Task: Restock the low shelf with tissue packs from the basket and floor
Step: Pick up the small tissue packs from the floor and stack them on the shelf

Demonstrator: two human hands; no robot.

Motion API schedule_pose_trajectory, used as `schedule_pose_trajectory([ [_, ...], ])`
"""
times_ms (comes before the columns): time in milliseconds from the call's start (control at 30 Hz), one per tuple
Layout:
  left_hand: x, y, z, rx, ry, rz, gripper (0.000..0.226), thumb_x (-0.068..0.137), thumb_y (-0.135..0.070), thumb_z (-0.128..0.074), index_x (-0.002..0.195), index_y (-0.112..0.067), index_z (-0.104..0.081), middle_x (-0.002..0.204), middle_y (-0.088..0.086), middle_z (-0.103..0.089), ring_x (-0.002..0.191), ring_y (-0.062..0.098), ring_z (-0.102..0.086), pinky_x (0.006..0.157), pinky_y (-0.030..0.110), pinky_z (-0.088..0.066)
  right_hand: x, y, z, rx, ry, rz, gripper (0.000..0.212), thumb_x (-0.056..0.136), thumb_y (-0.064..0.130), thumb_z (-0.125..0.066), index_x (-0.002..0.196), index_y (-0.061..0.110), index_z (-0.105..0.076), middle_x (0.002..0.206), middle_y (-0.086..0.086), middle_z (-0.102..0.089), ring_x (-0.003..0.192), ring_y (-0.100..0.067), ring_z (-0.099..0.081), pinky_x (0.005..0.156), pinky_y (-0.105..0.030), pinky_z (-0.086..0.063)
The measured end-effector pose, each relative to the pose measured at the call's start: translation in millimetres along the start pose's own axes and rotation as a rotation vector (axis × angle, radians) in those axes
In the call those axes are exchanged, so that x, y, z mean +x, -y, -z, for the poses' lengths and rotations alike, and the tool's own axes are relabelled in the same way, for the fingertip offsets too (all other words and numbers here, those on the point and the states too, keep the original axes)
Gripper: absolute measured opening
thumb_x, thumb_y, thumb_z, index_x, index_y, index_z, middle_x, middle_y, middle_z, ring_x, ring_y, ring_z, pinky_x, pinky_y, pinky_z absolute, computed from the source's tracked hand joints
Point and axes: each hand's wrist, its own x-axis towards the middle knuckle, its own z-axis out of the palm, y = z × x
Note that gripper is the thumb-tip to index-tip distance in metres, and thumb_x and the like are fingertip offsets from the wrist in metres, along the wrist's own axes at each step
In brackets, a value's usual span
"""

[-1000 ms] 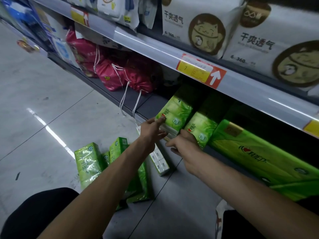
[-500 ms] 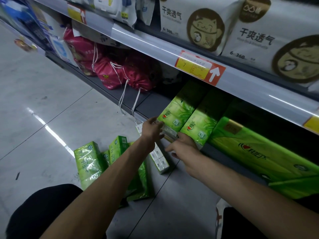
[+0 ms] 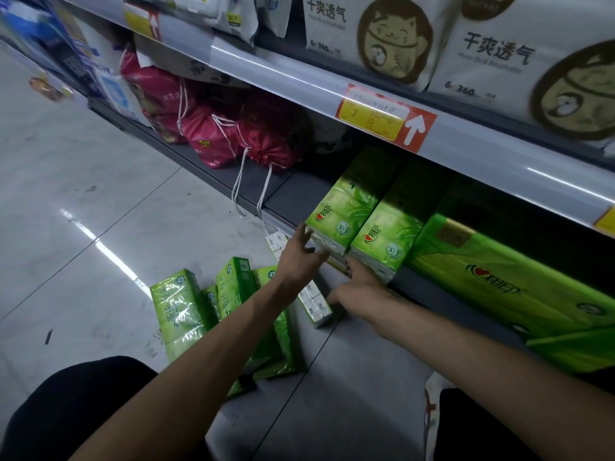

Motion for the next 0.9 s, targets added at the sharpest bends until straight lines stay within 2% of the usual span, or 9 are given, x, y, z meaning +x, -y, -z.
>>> schedule_pose_trajectory([
  [100, 0, -4, -7, -0.062, 0.018, -0.001, 0.074, 0.091, 0.008, -0.065, 0.155, -0.017, -0.038, 0.145, -0.006, -0.048, 0.099, -0.017, -0.061, 0.099, 0.038, -0.050, 6, 2, 2, 0.013, -0.005, 0.033, 0.099, 0.078, 0.008, -0.073, 0.162, 0.026, -0.025, 0.164, 0.000, -0.035, 0.149, -0.022, -0.035, 0.117, -0.043, -0.041],
  [167, 2, -4, -8, -0.068, 0.032, -0.020, 0.067, 0.090, 0.015, -0.060, 0.146, -0.017, -0.046, 0.133, -0.012, -0.051, 0.081, -0.030, -0.056, 0.093, 0.034, -0.049, 8, 2, 2, 0.013, -0.007, 0.041, 0.100, 0.077, 0.007, -0.074, 0.162, 0.025, -0.025, 0.163, -0.001, -0.037, 0.148, -0.023, -0.037, 0.115, -0.043, -0.042],
  [333, 4, -4, -7, -0.052, 0.041, -0.005, 0.073, 0.092, 0.017, -0.057, 0.157, -0.008, -0.034, 0.125, -0.014, -0.045, 0.101, 0.009, -0.060, 0.091, 0.032, -0.048, 12, -3, 2, -0.012, -0.011, 0.029, 0.096, 0.071, 0.009, -0.075, 0.157, 0.024, -0.035, 0.156, -0.004, -0.046, 0.142, -0.025, -0.044, 0.111, -0.044, -0.047],
  [433, 7, -2, -5, -0.037, 0.056, -0.001, 0.075, 0.092, 0.014, -0.059, 0.158, -0.010, -0.032, 0.129, -0.013, -0.048, 0.088, -0.005, -0.063, 0.083, 0.030, -0.052, 12, -8, 7, -0.020, -0.045, 0.032, 0.082, 0.074, 0.006, -0.074, 0.149, 0.019, -0.045, 0.144, -0.003, -0.055, 0.131, -0.024, -0.052, 0.104, -0.040, -0.051],
  [567, 8, 2, 2, 0.016, 0.074, 0.014, 0.088, 0.091, 0.007, -0.067, 0.163, -0.018, -0.024, 0.158, 0.000, -0.042, 0.119, 0.025, -0.064, 0.100, 0.043, -0.054, 9, -23, 17, 0.014, -0.112, -0.006, 0.059, 0.082, -0.001, -0.071, 0.138, 0.011, -0.056, 0.124, -0.007, -0.060, 0.112, -0.028, -0.059, 0.088, -0.037, -0.054],
  [633, 7, 8, 12, 0.086, 0.066, 0.042, 0.084, 0.091, 0.007, -0.068, 0.162, -0.013, -0.027, 0.147, 0.004, -0.050, 0.108, 0.022, -0.065, 0.100, 0.042, -0.054, 6, -34, 21, 0.035, -0.168, -0.045, 0.034, 0.082, -0.002, -0.069, 0.115, 0.009, -0.067, 0.116, -0.015, -0.065, 0.105, -0.036, -0.065, 0.081, -0.038, -0.053],
  [700, 10, 17, 24, 0.181, 0.071, 0.070, 0.088, 0.090, 0.002, -0.072, 0.162, -0.015, -0.026, 0.156, 0.011, -0.046, 0.116, 0.029, -0.064, 0.103, 0.050, -0.054, 4, -47, 30, 0.045, -0.219, -0.079, 0.015, 0.084, -0.001, -0.068, 0.083, 0.014, -0.065, 0.092, -0.013, -0.067, 0.083, -0.031, -0.064, 0.072, -0.036, -0.048],
  [800, 20, 23, 36, 0.333, 0.071, 0.040, 0.095, 0.087, -0.009, -0.080, 0.163, -0.018, -0.025, 0.160, 0.014, -0.043, 0.130, 0.029, -0.058, 0.105, 0.049, -0.053, 7, -62, 48, 0.035, -0.253, -0.147, 0.027, 0.081, 0.006, -0.074, 0.065, 0.014, -0.055, 0.064, -0.009, -0.055, 0.063, -0.024, -0.053, 0.063, -0.034, -0.043],
  [900, 27, 18, 32, 0.405, 0.047, -0.042, 0.095, 0.085, -0.019, -0.084, 0.161, -0.015, -0.028, 0.155, 0.010, -0.049, 0.127, 0.026, -0.057, 0.105, 0.045, -0.051, 16, -74, 58, 0.002, -0.357, -0.207, 0.024, 0.081, 0.021, -0.082, 0.075, 0.009, -0.061, 0.068, -0.008, -0.058, 0.066, -0.023, -0.057, 0.059, -0.028, -0.042],
])
